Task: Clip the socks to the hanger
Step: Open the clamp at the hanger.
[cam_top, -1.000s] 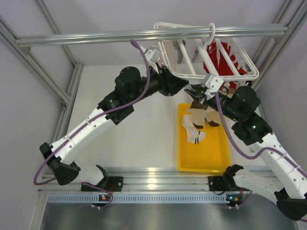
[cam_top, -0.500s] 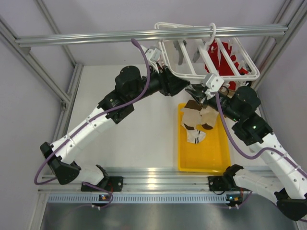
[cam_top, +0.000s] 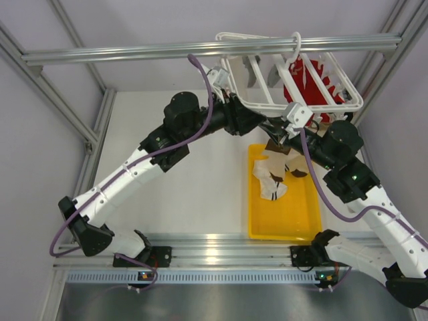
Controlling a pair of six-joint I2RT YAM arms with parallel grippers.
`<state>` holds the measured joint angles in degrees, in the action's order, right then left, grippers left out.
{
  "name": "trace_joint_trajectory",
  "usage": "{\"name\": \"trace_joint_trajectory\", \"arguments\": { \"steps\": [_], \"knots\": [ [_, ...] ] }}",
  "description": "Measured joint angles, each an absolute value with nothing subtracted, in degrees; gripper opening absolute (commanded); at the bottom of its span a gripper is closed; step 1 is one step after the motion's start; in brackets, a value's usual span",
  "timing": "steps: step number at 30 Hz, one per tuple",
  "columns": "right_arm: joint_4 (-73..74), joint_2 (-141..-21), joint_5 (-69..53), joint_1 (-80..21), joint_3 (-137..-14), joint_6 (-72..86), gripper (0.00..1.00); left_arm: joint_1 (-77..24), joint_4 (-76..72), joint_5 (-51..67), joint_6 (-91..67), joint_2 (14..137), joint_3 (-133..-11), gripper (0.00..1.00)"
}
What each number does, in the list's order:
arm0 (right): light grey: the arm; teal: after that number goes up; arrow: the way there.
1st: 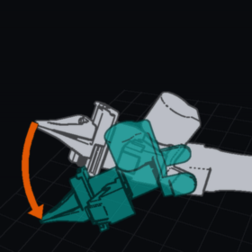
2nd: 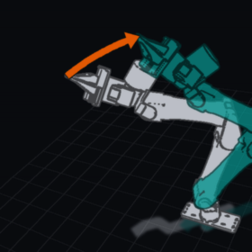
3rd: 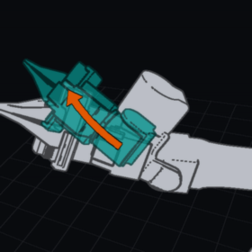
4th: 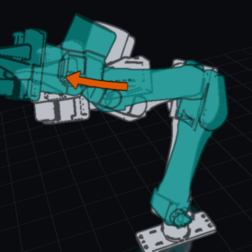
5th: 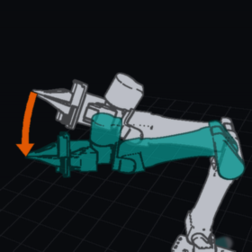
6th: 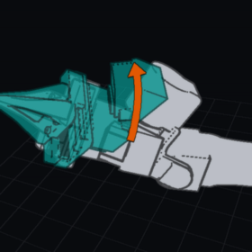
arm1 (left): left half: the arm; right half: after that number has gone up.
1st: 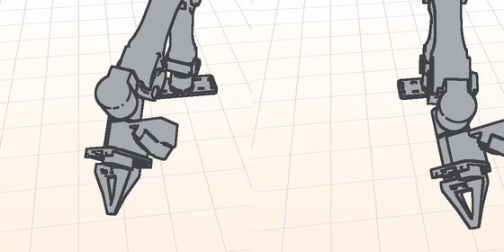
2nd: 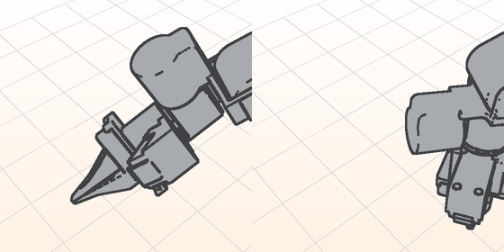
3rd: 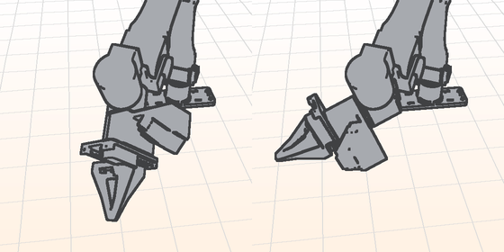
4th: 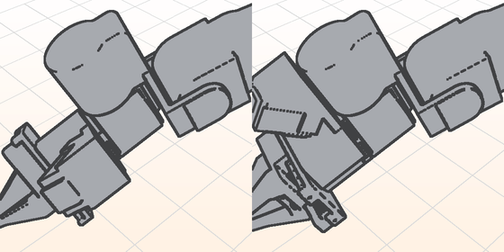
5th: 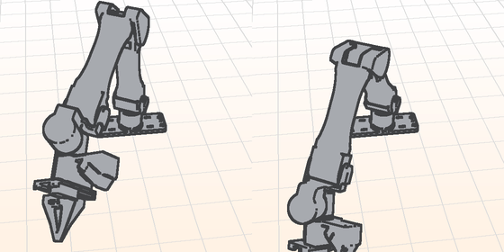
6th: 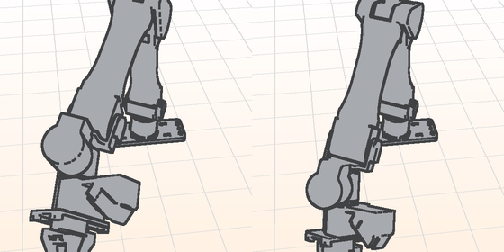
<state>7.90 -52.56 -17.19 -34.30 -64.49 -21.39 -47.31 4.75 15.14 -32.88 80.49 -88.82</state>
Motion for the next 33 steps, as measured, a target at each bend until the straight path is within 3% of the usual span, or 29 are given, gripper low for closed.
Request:
{"name": "trace_joint_trajectory", "arguments": {
  "steps": [5, 8, 9, 11, 13, 15, 16, 19, 22, 27, 33],
  "knots": [
    [8.19, -52.56, -17.06, -34.30, -64.49, -21.41, 0.00, -47.31, 4.84, 15.05, -33.12, 81.19, -88.84, 0.33],
    [8.16, -52.51, -16.97, -34.30, -64.49, -21.43, 0.00, -47.31, 4.71, 14.90, -33.34, 81.19, -88.84, 0.20],
    [8.21, -52.51, -16.88, -34.30, -64.49, -21.43, 0.00, -47.31, 4.73, 14.90, -33.36, 81.19, -88.84, 0.10],
    [8.25, -52.51, -16.78, -34.30, -64.49, -21.43, 0.13, -47.31, 4.75, 14.83, -33.43, 81.19, -88.84, 0.01],
    [8.36, -52.49, -16.71, -34.30, -64.49, -21.45, 0.32, -47.31, 4.73, 14.76, -33.45, 81.19, -88.84, 0.00],
    [8.88, -52.42, -16.58, -34.30, -64.49, -21.39, 0.42, -47.33, 4.82, 14.48, -33.39, 81.19, -88.84, 0.00],
    [9.65, -52.25, -16.56, -34.33, -64.49, -21.52, 0.52, -47.31, 4.82, 14.26, -33.34, 81.19, -88.84, 0.00],
    [13.52, -51.29, -16.75, -34.33, -64.49, -21.58, 0.66, -47.31, 4.80, 13.56, -33.26, 81.19, -88.84, 0.00],
    [18.72, -49.32, -18.04, -34.33, -64.45, -21.80, 0.72, -47.31, 4.82, 12.91, -33.06, 81.19, -88.84, 0.00],
    [26.26, -46.00, -21.19, -34.33, -63.05, -21.93, 0.75, -47.31, 4.84, 12.49, -33.04, 81.19, -88.84, 0.00],
    [28.95, -45.12, -21.89, -34.28, -60.03, -20.60, 0.58, -47.31, 4.84, 12.58, -32.93, 81.19, -88.84, 0.00]
  ]
}}
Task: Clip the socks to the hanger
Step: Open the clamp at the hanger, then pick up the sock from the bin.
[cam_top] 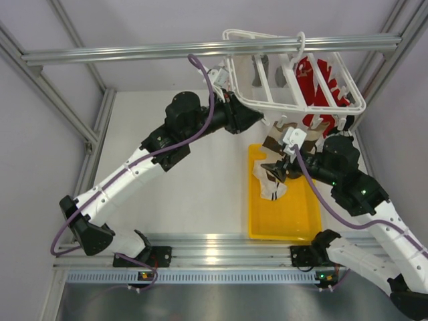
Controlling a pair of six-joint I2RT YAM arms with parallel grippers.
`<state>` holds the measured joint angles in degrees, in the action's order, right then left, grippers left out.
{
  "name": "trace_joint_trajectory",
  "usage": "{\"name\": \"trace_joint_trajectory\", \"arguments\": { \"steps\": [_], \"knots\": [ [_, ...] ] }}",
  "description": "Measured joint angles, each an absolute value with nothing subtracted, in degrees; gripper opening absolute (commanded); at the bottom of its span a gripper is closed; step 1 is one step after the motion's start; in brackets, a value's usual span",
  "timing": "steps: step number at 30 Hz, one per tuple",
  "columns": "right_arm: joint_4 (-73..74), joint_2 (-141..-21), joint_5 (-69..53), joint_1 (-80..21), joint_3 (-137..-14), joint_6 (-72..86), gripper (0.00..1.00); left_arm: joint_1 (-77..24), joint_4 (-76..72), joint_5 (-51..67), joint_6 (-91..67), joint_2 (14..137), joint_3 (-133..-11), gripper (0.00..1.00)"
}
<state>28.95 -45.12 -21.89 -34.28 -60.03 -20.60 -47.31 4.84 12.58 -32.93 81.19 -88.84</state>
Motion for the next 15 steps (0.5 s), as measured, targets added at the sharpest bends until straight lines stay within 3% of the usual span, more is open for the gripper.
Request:
{"name": "trace_joint_trajectory", "arguments": {
  "steps": [3, 15],
  "knots": [
    [26.28, -44.88, -20.91, -34.24, -58.83, -19.64, 0.54, -46.94, 4.93, 14.13, -32.49, 81.19, -88.84, 0.00],
    [12.71, -48.88, -18.50, -33.56, -63.55, -18.41, 0.53, -46.22, 7.60, 20.67, -26.44, 81.03, -88.84, 0.00]
  ]
}}
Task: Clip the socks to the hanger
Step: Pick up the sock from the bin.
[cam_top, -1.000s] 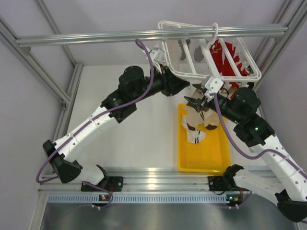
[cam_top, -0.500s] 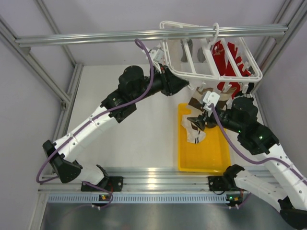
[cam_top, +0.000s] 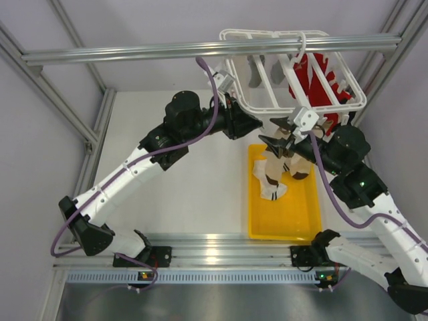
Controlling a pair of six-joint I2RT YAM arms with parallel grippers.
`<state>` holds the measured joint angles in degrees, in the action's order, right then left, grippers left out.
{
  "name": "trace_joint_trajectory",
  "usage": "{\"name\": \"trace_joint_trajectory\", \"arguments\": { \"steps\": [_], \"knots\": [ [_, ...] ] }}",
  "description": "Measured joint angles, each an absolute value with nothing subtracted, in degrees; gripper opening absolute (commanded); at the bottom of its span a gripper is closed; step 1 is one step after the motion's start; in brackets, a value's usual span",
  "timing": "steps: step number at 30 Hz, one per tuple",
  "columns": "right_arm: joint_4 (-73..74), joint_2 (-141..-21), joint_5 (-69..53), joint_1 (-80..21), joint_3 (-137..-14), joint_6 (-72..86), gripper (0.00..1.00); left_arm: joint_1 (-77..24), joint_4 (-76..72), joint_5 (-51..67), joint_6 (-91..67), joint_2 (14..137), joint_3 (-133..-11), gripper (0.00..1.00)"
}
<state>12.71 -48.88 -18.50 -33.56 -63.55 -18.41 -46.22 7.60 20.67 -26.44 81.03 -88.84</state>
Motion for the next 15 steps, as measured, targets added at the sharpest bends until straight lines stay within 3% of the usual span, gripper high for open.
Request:
{"name": "trace_joint_trajectory", "arguments": {
  "steps": [11, 15],
  "knots": [
    [11.33, -51.92, -20.03, -33.56, -65.30, -20.69, 0.47, -46.17, 8.38, 20.93, -26.72, 80.82, -88.84, 0.00],
    [11.35, -52.69, -20.05, -33.56, -65.30, -21.63, 0.34, -46.17, 8.34, 21.45, -27.44, 80.82, -88.84, 0.00]
  ]
}}
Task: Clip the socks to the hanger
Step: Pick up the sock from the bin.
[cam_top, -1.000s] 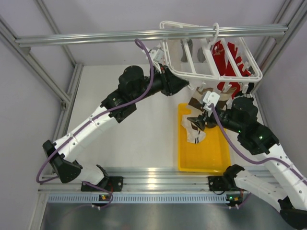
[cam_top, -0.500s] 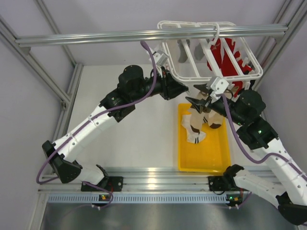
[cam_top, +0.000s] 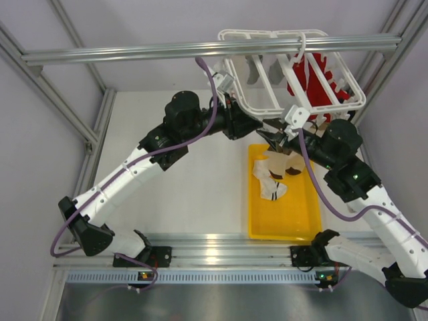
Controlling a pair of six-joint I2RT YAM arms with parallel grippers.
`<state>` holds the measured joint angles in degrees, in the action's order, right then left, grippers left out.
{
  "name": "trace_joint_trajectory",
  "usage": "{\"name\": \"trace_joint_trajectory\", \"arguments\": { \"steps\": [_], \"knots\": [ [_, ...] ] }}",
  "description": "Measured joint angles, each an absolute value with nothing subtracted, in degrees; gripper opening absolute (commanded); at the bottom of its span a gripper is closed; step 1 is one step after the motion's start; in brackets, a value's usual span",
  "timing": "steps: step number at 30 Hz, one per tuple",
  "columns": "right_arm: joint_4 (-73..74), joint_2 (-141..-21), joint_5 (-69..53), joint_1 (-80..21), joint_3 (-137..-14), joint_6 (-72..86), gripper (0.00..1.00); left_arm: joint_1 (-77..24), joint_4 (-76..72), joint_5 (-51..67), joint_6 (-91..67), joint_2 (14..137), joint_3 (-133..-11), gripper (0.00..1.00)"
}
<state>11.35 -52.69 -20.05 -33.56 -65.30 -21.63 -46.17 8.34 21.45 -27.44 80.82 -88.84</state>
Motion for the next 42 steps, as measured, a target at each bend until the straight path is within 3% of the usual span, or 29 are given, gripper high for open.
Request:
{"name": "trace_joint_trajectory", "arguments": {
  "steps": [4, 5, 14, 23, 24, 28, 29, 30, 33, 34, 37, 42],
  "knots": [
    [11.60, -52.80, -20.71, -33.58, -65.30, -22.22, 0.00, -46.04, 8.25, 21.34, -27.99, 80.84, -88.84, 0.13],
    [11.57, -52.80, -20.58, -33.56, -65.30, -22.35, 0.00, -46.04, 8.23, 21.04, -28.23, 80.84, -88.84, 0.21],
    [10.96, -52.73, -20.14, -33.56, -65.30, -21.82, 0.00, -46.09, 8.25, 19.11, -31.35, 80.84, -88.84, 0.45],
    [10.35, -52.58, -19.49, -33.56, -65.25, -20.73, 0.00, -46.24, 8.19, 17.12, -33.34, 81.01, -88.95, 0.43],
    [10.31, -52.58, -19.42, -33.56, -65.25, -20.69, 0.00, -46.24, 8.19, 17.08, -33.39, 81.06, -89.01, 0.39],
    [10.44, -52.58, -18.87, -33.56, -65.23, -20.38, 0.00, -46.41, 7.97, 16.80, -33.30, 81.17, -89.19, 0.06],
    [10.41, -52.58, -18.79, -33.56, -65.23, -20.40, 0.02, -46.44, 7.90, 16.60, -33.30, 81.17, -89.21, 0.00],
    [10.50, -52.58, -18.59, -33.56, -65.23, -20.38, 0.17, -46.44, 7.84, 16.56, -33.12, 81.17, -89.23, 0.00],
    [10.79, -52.53, -18.57, -33.56, -65.23, -20.18, 0.43, -46.41, 7.90, 16.38, -33.01, 81.23, -89.25, 0.00],
    [10.81, -52.45, -18.52, -33.56, -65.23, -20.05, 0.56, -46.39, 7.88, 16.40, -32.88, 81.28, -89.25, 0.00],
    [11.29, -51.35, -18.22, -33.56, -64.88, -19.75, 0.67, -46.39, 7.94, 16.38, -32.62, 81.28, -89.25, 0.00],
    [16.60, -47.90, -18.15, -33.56, -63.31, -19.35, 0.71, -46.39, 8.03, 15.92, -31.35, 81.28, -89.25, 0.00]
  ]
}}
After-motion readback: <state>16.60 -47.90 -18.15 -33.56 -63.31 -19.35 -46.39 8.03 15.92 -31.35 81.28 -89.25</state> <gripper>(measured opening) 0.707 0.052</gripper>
